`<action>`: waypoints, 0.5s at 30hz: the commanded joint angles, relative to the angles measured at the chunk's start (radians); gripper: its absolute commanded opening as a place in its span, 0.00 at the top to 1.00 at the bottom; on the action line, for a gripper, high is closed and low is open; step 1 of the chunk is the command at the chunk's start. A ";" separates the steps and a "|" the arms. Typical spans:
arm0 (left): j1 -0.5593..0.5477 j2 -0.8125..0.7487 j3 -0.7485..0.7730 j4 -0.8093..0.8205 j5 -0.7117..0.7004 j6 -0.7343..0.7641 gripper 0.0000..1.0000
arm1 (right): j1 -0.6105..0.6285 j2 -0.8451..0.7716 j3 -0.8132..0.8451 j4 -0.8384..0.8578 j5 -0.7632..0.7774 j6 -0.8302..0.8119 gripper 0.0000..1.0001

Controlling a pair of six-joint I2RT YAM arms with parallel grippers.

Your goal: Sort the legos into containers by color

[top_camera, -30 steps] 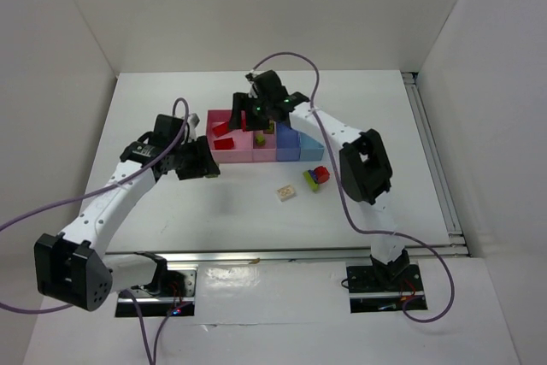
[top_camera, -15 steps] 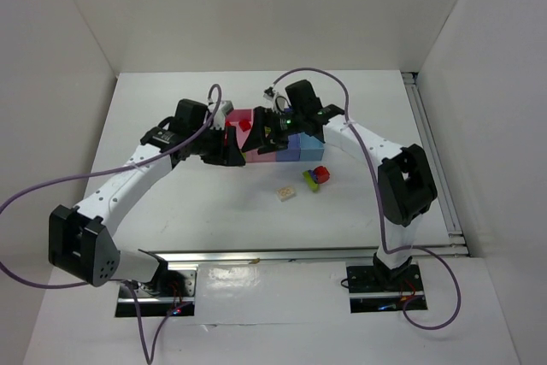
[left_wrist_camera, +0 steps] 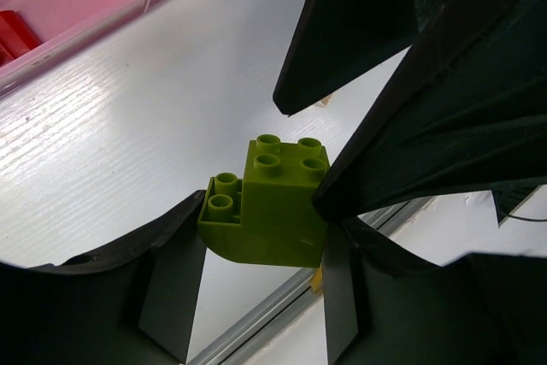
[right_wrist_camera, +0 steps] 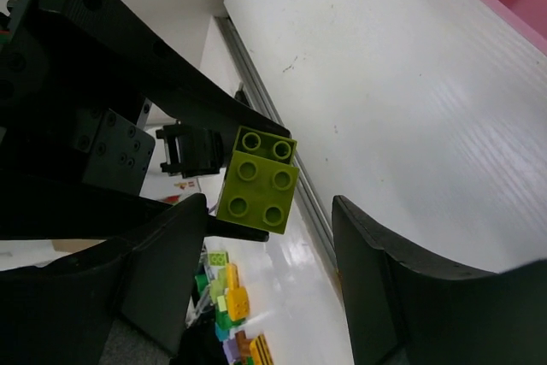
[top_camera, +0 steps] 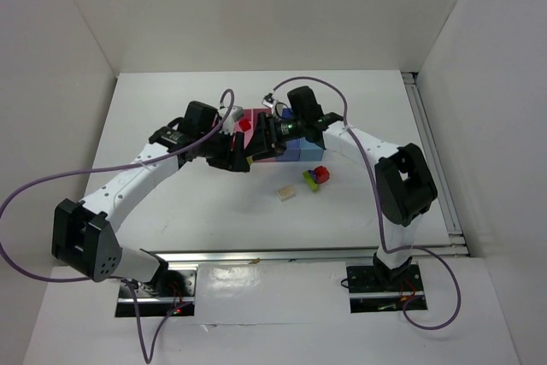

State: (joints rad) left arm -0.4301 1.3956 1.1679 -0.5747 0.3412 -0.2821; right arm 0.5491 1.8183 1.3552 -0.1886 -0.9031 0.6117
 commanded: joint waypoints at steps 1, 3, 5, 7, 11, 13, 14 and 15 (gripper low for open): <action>-0.004 0.019 0.042 0.050 -0.036 0.027 1.00 | 0.011 -0.019 0.001 0.072 -0.100 0.023 0.33; -0.004 0.019 0.042 0.050 -0.060 0.018 1.00 | 0.011 -0.010 0.010 0.072 -0.135 0.023 0.36; -0.004 0.019 0.052 0.050 -0.070 0.018 1.00 | 0.011 -0.010 0.010 0.081 -0.174 0.032 0.36; -0.004 0.019 0.052 0.061 -0.079 0.018 1.00 | 0.020 -0.001 0.001 0.081 -0.187 0.033 0.36; -0.004 0.028 0.070 0.072 -0.102 0.018 1.00 | 0.020 -0.001 -0.008 0.107 -0.227 0.052 0.36; -0.004 0.028 0.070 0.084 -0.114 0.018 1.00 | 0.020 -0.001 -0.019 0.123 -0.227 0.063 0.41; -0.004 0.028 0.070 0.096 -0.114 0.018 1.00 | 0.020 -0.001 -0.019 0.136 -0.227 0.074 0.41; -0.004 0.028 0.081 0.096 -0.128 0.009 1.00 | 0.020 -0.001 -0.019 0.162 -0.237 0.083 0.44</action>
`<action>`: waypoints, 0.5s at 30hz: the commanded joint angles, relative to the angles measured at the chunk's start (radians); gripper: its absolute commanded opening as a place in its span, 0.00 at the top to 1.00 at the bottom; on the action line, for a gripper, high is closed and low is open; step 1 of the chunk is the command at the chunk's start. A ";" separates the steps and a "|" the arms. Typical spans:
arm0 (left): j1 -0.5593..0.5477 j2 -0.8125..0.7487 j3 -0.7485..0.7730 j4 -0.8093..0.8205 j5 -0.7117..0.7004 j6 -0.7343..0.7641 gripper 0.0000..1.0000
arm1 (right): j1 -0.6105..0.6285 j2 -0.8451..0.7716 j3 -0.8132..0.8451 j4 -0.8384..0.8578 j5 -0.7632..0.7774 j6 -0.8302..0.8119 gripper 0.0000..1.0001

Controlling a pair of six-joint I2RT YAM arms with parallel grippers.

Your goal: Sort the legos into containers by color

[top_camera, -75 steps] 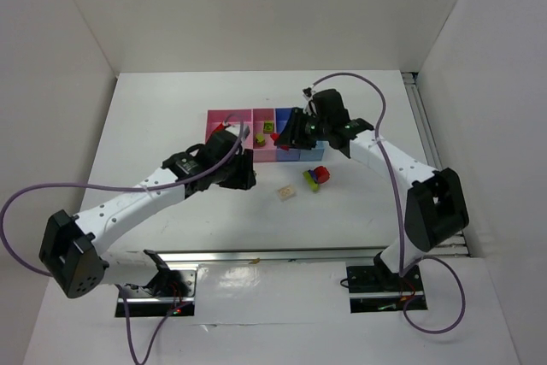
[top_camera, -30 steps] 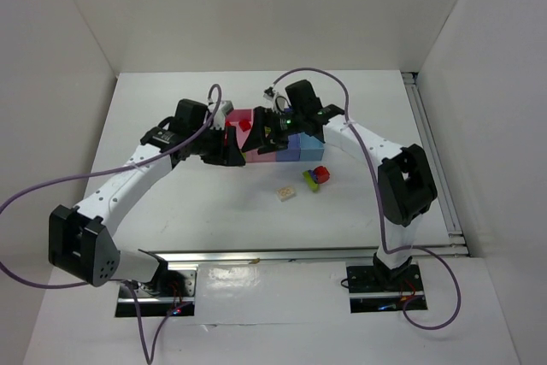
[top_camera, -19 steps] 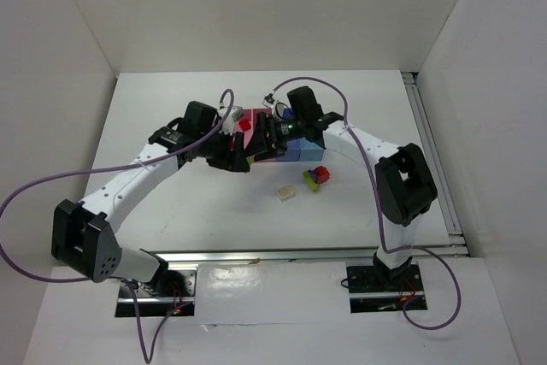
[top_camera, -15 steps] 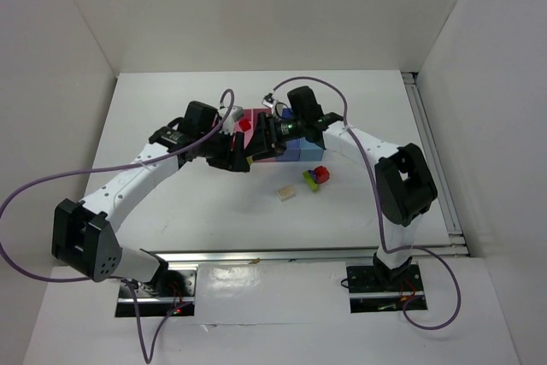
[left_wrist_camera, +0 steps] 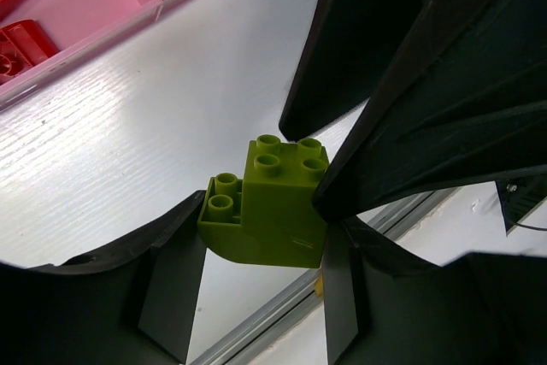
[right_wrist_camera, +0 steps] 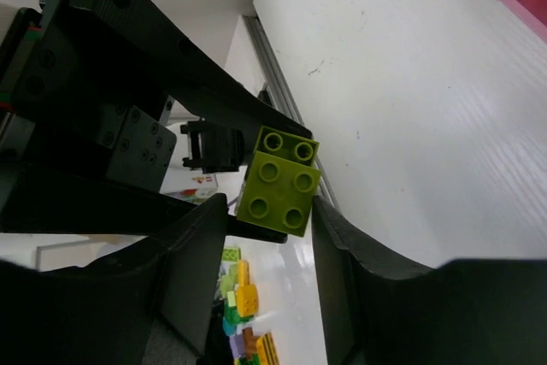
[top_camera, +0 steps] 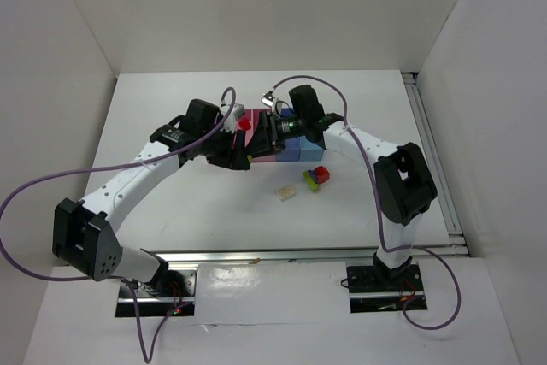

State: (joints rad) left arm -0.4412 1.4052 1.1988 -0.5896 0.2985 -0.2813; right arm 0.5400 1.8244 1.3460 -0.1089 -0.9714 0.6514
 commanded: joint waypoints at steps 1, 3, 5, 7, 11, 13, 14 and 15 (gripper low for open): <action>0.007 0.018 0.050 0.111 -0.094 0.008 1.00 | 0.029 -0.007 -0.010 0.083 -0.168 0.054 0.50; 0.007 0.018 0.050 0.111 -0.113 0.008 1.00 | 0.029 -0.007 -0.010 0.083 -0.168 0.054 0.57; 0.007 0.018 0.050 0.122 -0.136 -0.001 1.00 | 0.029 -0.007 -0.019 0.083 -0.179 0.054 0.62; 0.007 0.018 0.041 0.122 -0.151 -0.001 1.00 | 0.018 -0.019 -0.030 0.092 -0.150 0.065 0.63; 0.007 0.008 0.021 0.132 -0.170 -0.010 1.00 | -0.052 -0.048 -0.087 0.143 -0.125 0.125 0.63; 0.007 0.008 0.009 0.142 -0.170 -0.010 1.00 | -0.084 -0.059 -0.087 0.143 -0.116 0.125 0.63; 0.007 0.008 0.008 0.142 -0.170 -0.010 1.00 | -0.084 -0.059 -0.096 0.143 -0.116 0.125 0.63; 0.007 0.008 0.008 0.142 -0.170 -0.010 1.00 | -0.095 -0.059 -0.096 0.143 -0.116 0.125 0.63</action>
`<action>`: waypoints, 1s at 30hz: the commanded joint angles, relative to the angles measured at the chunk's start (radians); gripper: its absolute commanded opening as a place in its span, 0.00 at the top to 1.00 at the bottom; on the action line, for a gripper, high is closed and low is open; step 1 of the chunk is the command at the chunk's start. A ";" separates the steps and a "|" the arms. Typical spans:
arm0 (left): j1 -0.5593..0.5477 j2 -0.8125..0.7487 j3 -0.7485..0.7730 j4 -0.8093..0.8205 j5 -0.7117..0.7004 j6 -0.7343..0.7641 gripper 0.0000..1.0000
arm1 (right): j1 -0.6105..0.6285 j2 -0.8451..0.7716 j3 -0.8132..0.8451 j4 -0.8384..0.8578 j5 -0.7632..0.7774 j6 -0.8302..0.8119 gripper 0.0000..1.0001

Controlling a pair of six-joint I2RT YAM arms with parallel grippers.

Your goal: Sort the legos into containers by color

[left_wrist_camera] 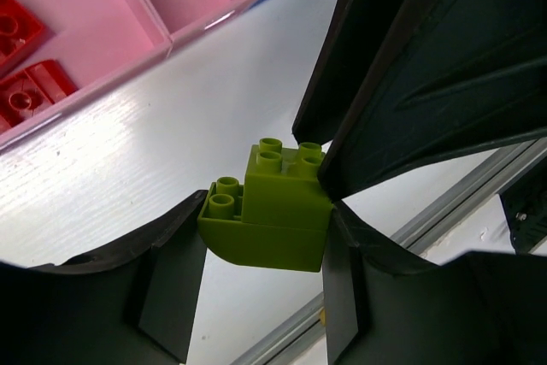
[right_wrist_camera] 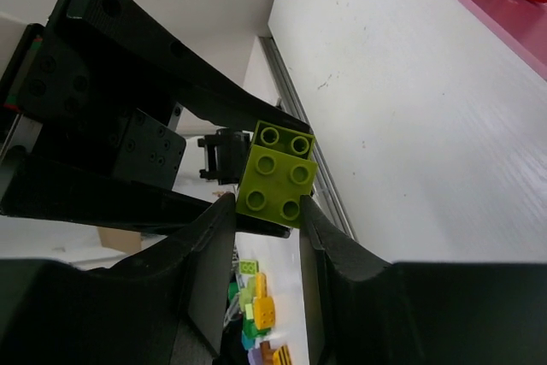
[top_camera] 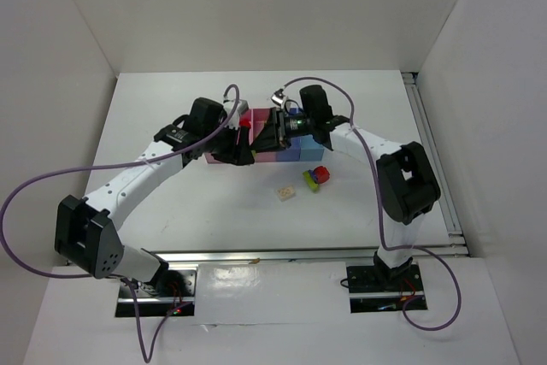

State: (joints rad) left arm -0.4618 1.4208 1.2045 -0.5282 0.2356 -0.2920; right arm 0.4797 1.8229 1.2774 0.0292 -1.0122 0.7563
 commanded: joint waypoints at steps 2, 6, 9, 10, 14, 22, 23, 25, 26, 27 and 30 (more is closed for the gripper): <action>0.028 -0.008 0.003 0.080 -0.107 0.001 1.00 | -0.035 -0.066 -0.027 0.005 -0.075 0.020 0.63; 0.028 -0.008 0.003 0.089 -0.107 0.001 1.00 | -0.035 -0.076 -0.036 0.005 -0.075 0.020 0.66; 0.028 -0.008 0.003 0.089 -0.098 0.001 1.00 | -0.044 -0.085 -0.047 0.014 -0.075 0.031 0.66; 0.028 -0.008 0.003 0.089 -0.098 0.001 1.00 | -0.044 -0.085 -0.047 0.014 -0.075 0.031 0.66; 0.028 -0.008 0.003 0.099 -0.098 0.001 1.00 | -0.044 -0.085 -0.056 0.014 -0.094 0.031 0.53; 0.028 0.003 0.012 0.108 -0.042 0.001 1.00 | -0.044 -0.074 -0.036 0.014 -0.094 0.046 0.20; 0.028 0.003 0.012 0.108 -0.032 0.011 1.00 | -0.044 -0.065 -0.036 0.014 -0.094 0.057 0.20; 0.028 -0.006 0.001 0.108 -0.012 0.011 1.00 | -0.044 -0.065 -0.027 0.050 -0.085 0.095 0.20; 0.028 -0.006 0.001 0.108 -0.012 0.011 1.00 | -0.044 -0.056 -0.027 0.060 -0.085 0.106 0.20; 0.028 -0.017 -0.008 0.108 0.001 0.022 1.00 | -0.044 -0.056 -0.027 0.073 -0.085 0.126 0.20; 0.028 -0.039 -0.017 0.117 0.030 0.022 1.00 | -0.044 -0.036 -0.009 0.124 -0.075 0.165 0.20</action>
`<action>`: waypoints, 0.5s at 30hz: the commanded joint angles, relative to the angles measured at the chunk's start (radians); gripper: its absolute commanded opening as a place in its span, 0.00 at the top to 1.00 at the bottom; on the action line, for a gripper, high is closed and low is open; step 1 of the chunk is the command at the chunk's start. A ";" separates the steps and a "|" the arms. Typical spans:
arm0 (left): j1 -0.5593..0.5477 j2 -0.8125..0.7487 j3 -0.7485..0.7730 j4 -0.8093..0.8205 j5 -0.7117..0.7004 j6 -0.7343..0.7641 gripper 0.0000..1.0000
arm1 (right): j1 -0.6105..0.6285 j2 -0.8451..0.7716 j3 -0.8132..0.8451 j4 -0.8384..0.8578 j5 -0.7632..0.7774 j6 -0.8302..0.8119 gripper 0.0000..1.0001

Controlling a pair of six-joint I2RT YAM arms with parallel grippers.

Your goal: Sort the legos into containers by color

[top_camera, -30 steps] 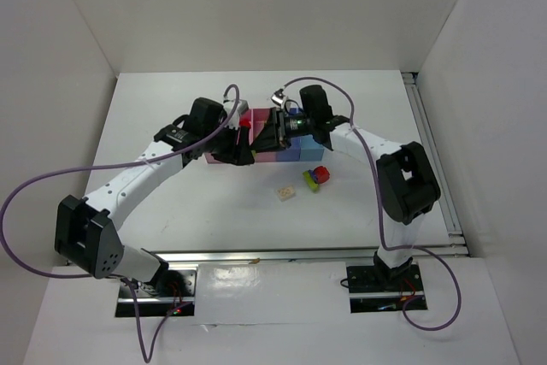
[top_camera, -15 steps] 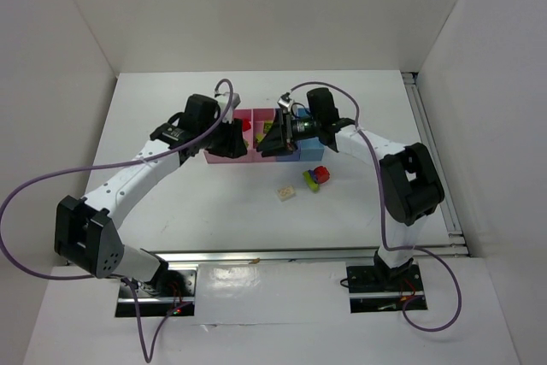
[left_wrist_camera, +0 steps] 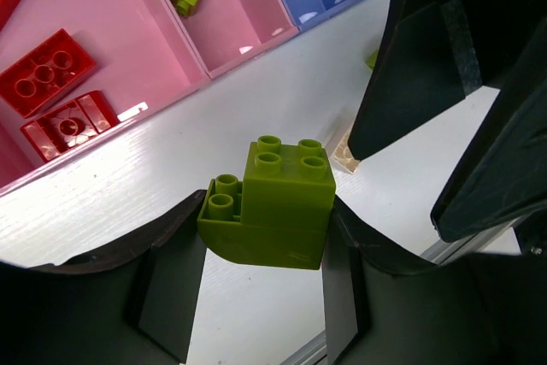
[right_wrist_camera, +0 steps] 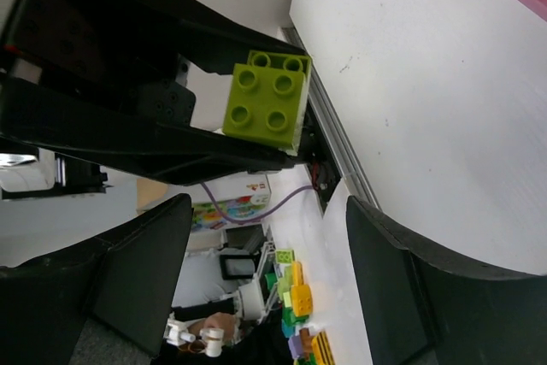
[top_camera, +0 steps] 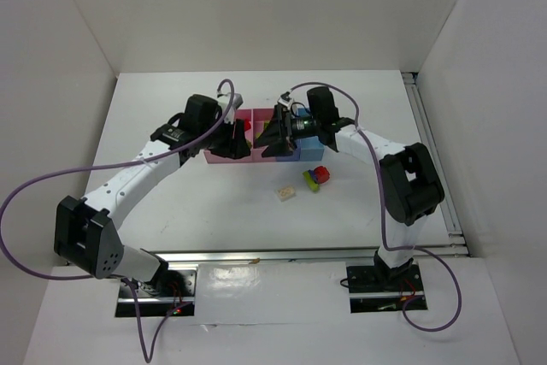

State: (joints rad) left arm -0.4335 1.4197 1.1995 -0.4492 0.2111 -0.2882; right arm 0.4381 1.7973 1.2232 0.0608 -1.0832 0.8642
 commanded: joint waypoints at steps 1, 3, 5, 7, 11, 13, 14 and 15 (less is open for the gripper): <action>-0.001 -0.038 -0.021 0.038 0.063 0.029 1.00 | -0.002 -0.001 0.045 0.105 -0.004 0.079 0.20; -0.001 -0.038 -0.021 0.038 0.076 0.029 1.00 | 0.008 0.011 0.073 0.105 -0.004 0.079 0.20; -0.010 -0.038 -0.021 0.038 0.106 0.040 1.00 | 0.008 0.022 0.093 0.094 -0.004 0.079 0.20; -0.010 -0.038 -0.021 0.038 0.117 0.049 1.00 | 0.019 0.033 0.105 0.094 0.005 0.079 0.20; -0.010 -0.047 -0.021 0.038 0.117 0.049 1.00 | 0.028 0.062 0.116 0.103 0.005 0.093 0.20; -0.019 -0.047 -0.021 0.038 0.117 0.049 1.00 | 0.028 0.071 0.116 0.112 0.005 0.093 0.22; -0.019 -0.047 -0.012 0.038 0.117 0.049 1.00 | 0.028 0.071 0.116 0.112 0.005 0.093 0.22; -0.019 -0.047 -0.012 0.038 0.117 0.049 1.00 | 0.037 0.080 0.128 0.100 -0.004 0.093 0.22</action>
State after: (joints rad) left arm -0.4442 1.4101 1.1778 -0.4412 0.3000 -0.2611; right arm 0.4599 1.8587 1.3018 0.1261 -1.0760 0.9459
